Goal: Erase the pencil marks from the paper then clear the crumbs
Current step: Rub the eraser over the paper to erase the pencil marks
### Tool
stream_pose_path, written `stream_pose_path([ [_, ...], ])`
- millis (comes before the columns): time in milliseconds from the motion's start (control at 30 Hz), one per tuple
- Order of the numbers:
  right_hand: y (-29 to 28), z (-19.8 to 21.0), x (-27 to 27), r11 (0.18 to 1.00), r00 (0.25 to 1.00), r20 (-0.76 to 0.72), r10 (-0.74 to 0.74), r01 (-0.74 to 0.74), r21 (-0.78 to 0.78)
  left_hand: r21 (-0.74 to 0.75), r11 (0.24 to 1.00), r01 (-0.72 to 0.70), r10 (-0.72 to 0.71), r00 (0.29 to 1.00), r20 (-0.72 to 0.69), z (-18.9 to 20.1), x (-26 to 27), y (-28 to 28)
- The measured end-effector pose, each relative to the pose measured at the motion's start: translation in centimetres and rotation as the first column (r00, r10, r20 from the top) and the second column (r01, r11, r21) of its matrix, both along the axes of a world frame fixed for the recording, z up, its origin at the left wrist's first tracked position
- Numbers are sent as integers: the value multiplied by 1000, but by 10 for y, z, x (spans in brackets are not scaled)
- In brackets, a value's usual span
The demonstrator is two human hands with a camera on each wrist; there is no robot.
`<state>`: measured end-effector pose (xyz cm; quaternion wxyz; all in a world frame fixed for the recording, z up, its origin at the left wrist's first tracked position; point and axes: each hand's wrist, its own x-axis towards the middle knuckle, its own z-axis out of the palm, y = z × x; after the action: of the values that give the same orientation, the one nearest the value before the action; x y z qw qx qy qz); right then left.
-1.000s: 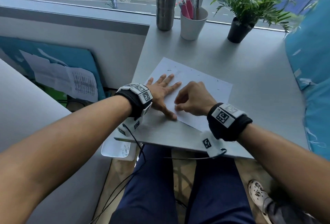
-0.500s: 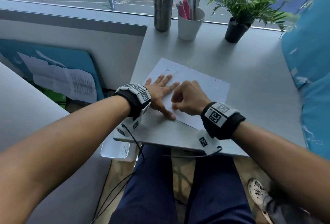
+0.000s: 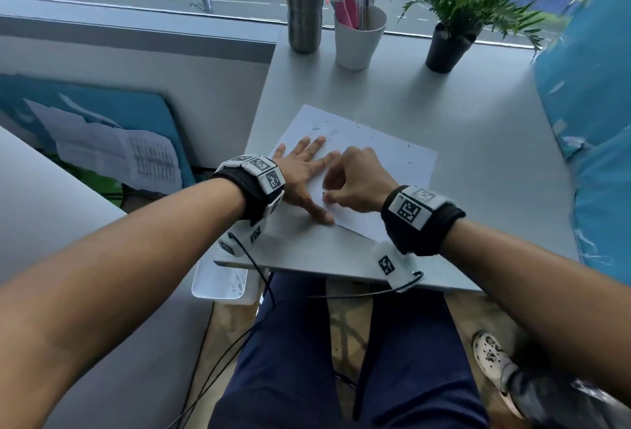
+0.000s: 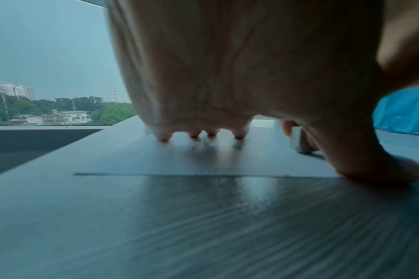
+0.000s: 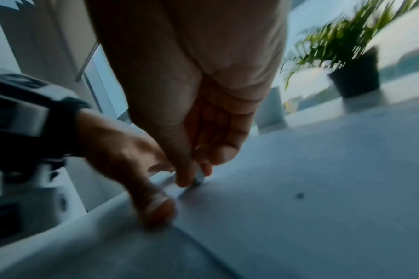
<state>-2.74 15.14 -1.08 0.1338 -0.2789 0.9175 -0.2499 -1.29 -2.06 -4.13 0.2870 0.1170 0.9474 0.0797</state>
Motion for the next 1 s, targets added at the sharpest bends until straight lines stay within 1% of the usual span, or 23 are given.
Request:
stream_pose_path([
  [33,1,1,-3,1000,1000,-1,-18,18,2,0,1000,2,-2,1000,0,0,0,1],
  [100,7,1,-13,992,992,-27,-122,121,-25,-8,1000,7,-7,1000,1,0,0,2],
  [133,6,0,-14,990,990,-39,-138,137,-30,-11,1000,7,-7,1000,1,0,-1,1],
  [233,-4,-1,1,1000,999,-37,3,-3,-1,-6,1000,10,-10,1000,9,1,0,0],
  [267,-4,0,0,1000,1000,-30,5,-5,1,-7,1000,12,-12,1000,10,1,-1,1],
  [367,0,-2,-16,992,991,-51,-122,120,-25,-13,1000,12,-12,1000,6,1,-1,3],
  [400,-2,-2,-14,995,994,-53,-96,95,-20,-10,1000,6,-6,1000,5,1,-1,2],
  [467,-8,-3,-4,1000,999,-41,24,-23,18,-4,1000,2,-2,1000,2,1,0,1],
  [500,-8,-2,-4,999,999,-31,35,-34,21,-4,1000,3,-4,1000,-2,0,0,1],
  [600,0,-2,-17,996,995,-46,-87,86,-13,-12,1000,9,-9,1000,-3,0,-1,2],
  [633,-1,-2,-15,997,996,-42,-80,79,-10,-10,1000,5,-6,1000,-3,0,-1,1],
  [700,-5,-4,-4,1000,999,-27,18,-18,4,-4,1000,2,-2,1000,0,1,0,1],
  [733,-4,-3,-2,999,999,-20,32,-32,3,-4,1000,4,-4,1000,-3,0,0,2],
  [833,6,-2,-17,996,994,-56,-88,87,-25,-18,1000,12,-12,1000,-4,-1,-2,2],
  [867,5,-2,-17,995,993,-74,-97,95,-23,-17,1000,7,-7,1000,-4,-1,-1,1],
  [967,-1,0,4,999,999,-28,37,-36,17,-6,1000,5,-5,1000,-8,-2,-1,0],
  [1000,4,2,3,999,999,4,44,-44,29,-1,1000,7,-7,1000,-10,-3,-2,1],
])
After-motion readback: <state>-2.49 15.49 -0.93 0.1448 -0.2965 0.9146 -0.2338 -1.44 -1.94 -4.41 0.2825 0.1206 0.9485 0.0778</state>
